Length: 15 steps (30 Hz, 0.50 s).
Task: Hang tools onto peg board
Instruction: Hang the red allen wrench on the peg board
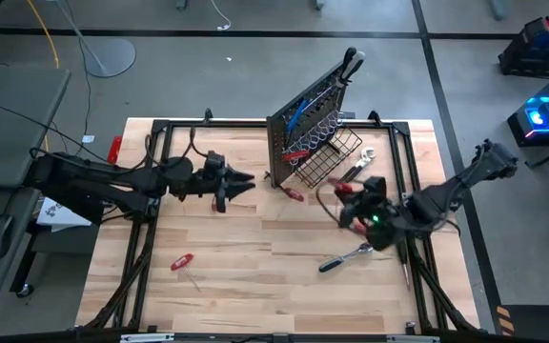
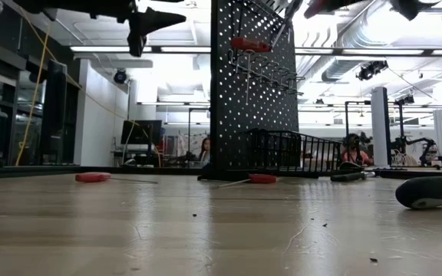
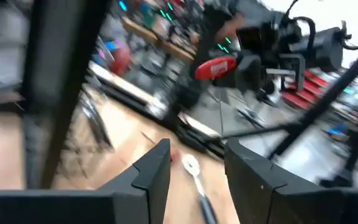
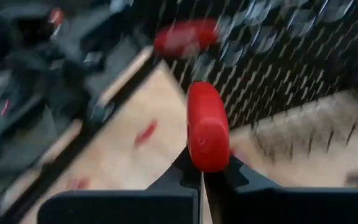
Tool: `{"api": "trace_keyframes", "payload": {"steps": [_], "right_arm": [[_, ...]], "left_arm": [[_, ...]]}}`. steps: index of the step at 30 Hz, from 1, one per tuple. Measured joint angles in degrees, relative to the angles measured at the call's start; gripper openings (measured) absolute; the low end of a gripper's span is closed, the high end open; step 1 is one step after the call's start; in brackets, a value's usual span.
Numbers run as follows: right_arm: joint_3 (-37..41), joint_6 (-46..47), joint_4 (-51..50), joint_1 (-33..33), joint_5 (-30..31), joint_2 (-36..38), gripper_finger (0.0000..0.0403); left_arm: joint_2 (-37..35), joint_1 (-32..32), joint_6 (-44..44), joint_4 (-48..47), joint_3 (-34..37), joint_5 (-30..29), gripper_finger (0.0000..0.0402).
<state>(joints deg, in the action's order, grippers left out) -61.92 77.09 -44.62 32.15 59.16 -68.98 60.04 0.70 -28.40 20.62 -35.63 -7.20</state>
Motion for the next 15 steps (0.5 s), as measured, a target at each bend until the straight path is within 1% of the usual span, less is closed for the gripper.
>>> {"api": "trace_keyframes", "payload": {"steps": [3,4,6,8,11,13,15], "right_arm": [[2.40,-9.25,6.00,-4.17,4.22,1.14,0.0000],[2.53,-13.20,7.53,-5.72,4.73,1.83,0.0000],[2.83,-21.68,9.09,-8.69,4.63,3.98,0.0000],[2.83,-29.51,10.49,-11.81,2.95,6.72,0.0000],[2.85,-42.64,13.67,-17.59,-3.53,11.52,0.0000],[2.85,-52.13,18.59,-22.60,-11.01,14.25,0.0000],[2.85,-60.49,24.51,-28.22,-20.77,16.02,0.0000]], "left_arm": [[0.02,-0.63,3.74,0.09,-1.52,-5.34,0.0129],[0.03,-0.90,5.20,0.09,-2.08,-7.52,0.0128],[0.03,-1.59,7.67,0.11,-3.20,-11.94,0.0128],[0.06,-2.45,8.95,-0.02,-4.52,-15.73,0.0128],[1.01,-3.93,10.10,0.16,-7.18,-19.55,0.0128],[2.53,-4.73,10.62,-0.62,-9.04,-20.44,0.0127],[4.70,-5.24,10.98,-2.50,-11.30,-20.40,0.0124]]}}
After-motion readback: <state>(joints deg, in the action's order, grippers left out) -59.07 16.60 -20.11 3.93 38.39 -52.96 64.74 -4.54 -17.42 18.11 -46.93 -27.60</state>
